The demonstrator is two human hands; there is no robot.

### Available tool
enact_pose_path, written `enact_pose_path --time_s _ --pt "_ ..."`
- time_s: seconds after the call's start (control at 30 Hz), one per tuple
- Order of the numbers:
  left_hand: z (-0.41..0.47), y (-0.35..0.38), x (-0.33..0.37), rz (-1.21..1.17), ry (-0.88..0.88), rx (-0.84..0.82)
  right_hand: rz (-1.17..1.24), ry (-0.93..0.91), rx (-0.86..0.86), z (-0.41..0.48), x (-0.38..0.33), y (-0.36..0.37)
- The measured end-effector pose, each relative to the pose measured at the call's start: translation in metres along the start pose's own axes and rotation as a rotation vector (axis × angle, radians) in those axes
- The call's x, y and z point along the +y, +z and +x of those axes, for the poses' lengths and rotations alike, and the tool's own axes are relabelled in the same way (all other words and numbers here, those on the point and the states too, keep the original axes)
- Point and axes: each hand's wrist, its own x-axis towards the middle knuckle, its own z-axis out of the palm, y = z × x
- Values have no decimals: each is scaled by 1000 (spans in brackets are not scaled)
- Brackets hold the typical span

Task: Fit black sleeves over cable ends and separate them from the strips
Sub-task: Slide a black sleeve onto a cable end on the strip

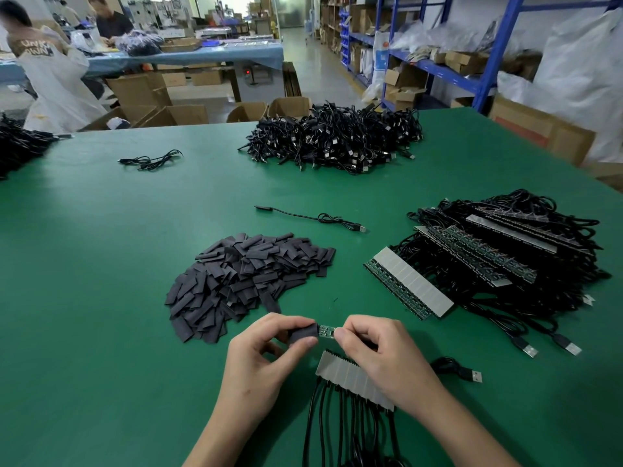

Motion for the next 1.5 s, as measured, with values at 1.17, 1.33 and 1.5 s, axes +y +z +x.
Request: enact_pose_path --time_s 1.17,1.33,1.5 --pt "0 -5 4 220 96 -84 -212 2 -82 3 8 -17" --pt "-1 -5 1 244 129 -69 -201 -6 -86 2 10 -12" --pt "-3 -2 2 270 165 -99 -212 -7 -104 2 10 -6"
